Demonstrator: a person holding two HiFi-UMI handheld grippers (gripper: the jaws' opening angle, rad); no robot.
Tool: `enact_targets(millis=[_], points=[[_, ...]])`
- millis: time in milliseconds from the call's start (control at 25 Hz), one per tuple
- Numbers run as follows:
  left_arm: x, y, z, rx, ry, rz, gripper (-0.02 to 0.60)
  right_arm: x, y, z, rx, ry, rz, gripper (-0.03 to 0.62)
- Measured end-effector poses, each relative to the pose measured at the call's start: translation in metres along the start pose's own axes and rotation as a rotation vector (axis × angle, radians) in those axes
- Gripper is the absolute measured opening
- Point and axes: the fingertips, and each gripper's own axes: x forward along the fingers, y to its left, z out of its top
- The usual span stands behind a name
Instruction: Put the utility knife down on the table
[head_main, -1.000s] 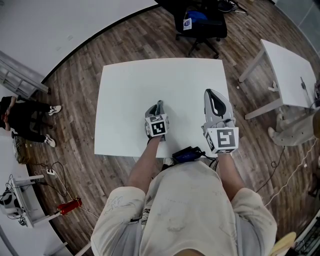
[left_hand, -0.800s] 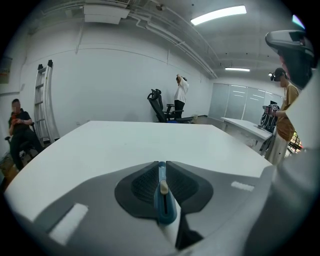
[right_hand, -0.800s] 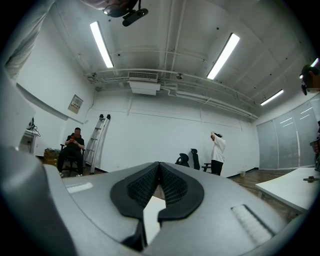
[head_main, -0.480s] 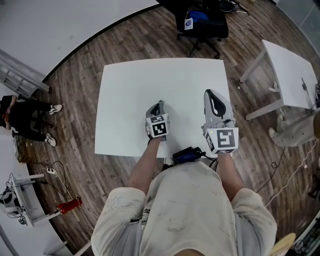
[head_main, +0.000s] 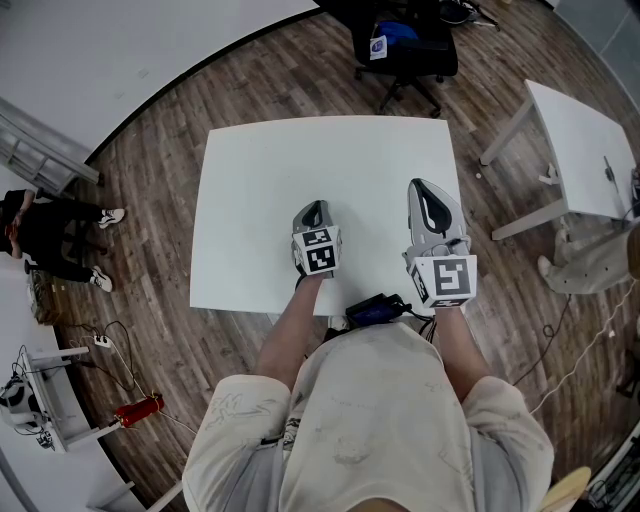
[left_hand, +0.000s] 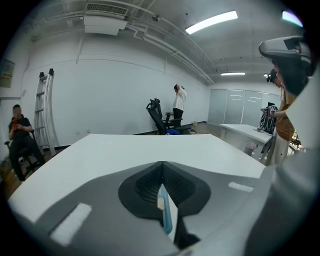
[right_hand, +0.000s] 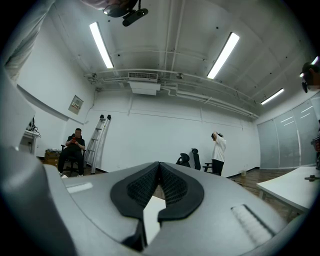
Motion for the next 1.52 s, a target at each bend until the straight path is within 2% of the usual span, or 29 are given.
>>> enact_targets(millis=[200, 400, 560, 720, 920, 1080, 1520], points=[[-0.016, 0.015, 0.004, 0.006, -0.003, -0.001, 0.020, 0.000, 0.017, 0.012, -0.001, 0.002, -0.001, 0.005], [-0.006, 0.000, 0.009, 0.023, -0.005, 0.008, 0.020, 0.002, -0.002, 0.009, 0.001, 0.002, -0.001, 0.005], [-0.011, -0.002, 0.014, 0.023, -0.039, 0.006, 0.020, 0.000, -0.001, 0.007, -0.002, 0.002, -0.001, 0.005], [-0.029, 0.008, 0.029, 0.027, -0.082, 0.004, 0.018, -0.002, 0.014, 0.015, -0.005, 0.003, 0.000, 0.005], [-0.036, -0.004, 0.062, 0.028, -0.151, 0.001, 0.018, -0.001, 0.002, 0.019, -0.004, 0.001, 0.000, 0.005], [-0.049, 0.004, 0.085, 0.038, -0.212, 0.000, 0.018, 0.004, 0.012, 0.020, -0.001, 0.006, -0.002, 0.005], [-0.069, -0.022, 0.118, 0.069, -0.328, -0.021, 0.018, -0.001, -0.002, 0.009, 0.003, 0.005, -0.002, 0.005]])
